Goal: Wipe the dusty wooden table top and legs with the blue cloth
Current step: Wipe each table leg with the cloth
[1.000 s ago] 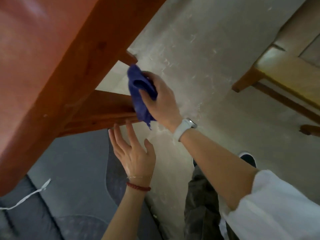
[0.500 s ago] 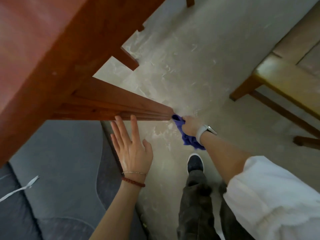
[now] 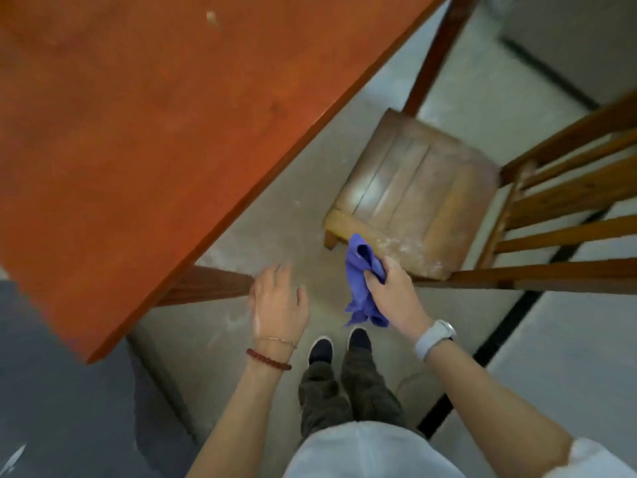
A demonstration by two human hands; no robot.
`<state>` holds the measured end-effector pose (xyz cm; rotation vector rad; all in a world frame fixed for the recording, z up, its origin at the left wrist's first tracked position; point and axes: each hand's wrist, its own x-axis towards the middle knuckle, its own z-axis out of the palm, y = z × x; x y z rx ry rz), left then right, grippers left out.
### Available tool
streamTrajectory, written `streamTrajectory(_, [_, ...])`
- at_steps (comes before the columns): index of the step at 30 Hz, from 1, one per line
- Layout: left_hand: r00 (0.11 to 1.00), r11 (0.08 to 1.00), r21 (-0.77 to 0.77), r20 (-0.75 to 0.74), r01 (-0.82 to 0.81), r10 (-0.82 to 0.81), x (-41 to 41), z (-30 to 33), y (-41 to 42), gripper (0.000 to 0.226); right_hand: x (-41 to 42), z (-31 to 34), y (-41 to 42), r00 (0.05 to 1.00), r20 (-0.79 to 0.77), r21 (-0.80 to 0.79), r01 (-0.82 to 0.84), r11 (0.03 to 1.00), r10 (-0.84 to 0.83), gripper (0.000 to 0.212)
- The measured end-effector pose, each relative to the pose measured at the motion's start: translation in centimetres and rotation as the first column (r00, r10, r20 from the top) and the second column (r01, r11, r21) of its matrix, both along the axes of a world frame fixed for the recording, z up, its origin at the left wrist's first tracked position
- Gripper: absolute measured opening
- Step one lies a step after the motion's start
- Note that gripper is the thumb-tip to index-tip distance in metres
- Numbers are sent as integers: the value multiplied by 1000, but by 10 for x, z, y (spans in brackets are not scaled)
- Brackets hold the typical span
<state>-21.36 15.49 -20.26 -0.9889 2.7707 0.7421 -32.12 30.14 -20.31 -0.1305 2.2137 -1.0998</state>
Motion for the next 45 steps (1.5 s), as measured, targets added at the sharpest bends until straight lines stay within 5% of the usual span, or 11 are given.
streamTrajectory(6, [893,950,-47,-329,309,-307,-89,127,31,36,-30,160,67,941,-324,-33,95,995,-101,26])
streamTrajectory(12, [673,803,-288,-438,522,-595,-184,231,68,37,-60,281,149,719,-605,-198,281,939,-343,28])
streamTrajectory(22, [491,660,-385,-453,645,-744,-345,296,214,42,-177,319,292,415,-632,-437,508,743,-655,20])
streamTrajectory(25, [542,681,-374,-416,630,-730,-399,291,254,42,-245,304,337,456,-652,-350,526,775,-605,20])
streamTrajectory(29, [716,795,-231,-345,561,-606,-446,282,289,41,-330,277,382,608,-651,-128,503,855,-455,27])
streamTrajectory(35, [845,886,-225,-277,406,-457,-485,275,276,40,-422,253,385,738,-577,-58,391,918,-351,26])
streamTrajectory(45, [900,913,-255,-222,317,-375,-524,264,241,39,-505,224,325,842,-528,-2,124,992,-106,25])
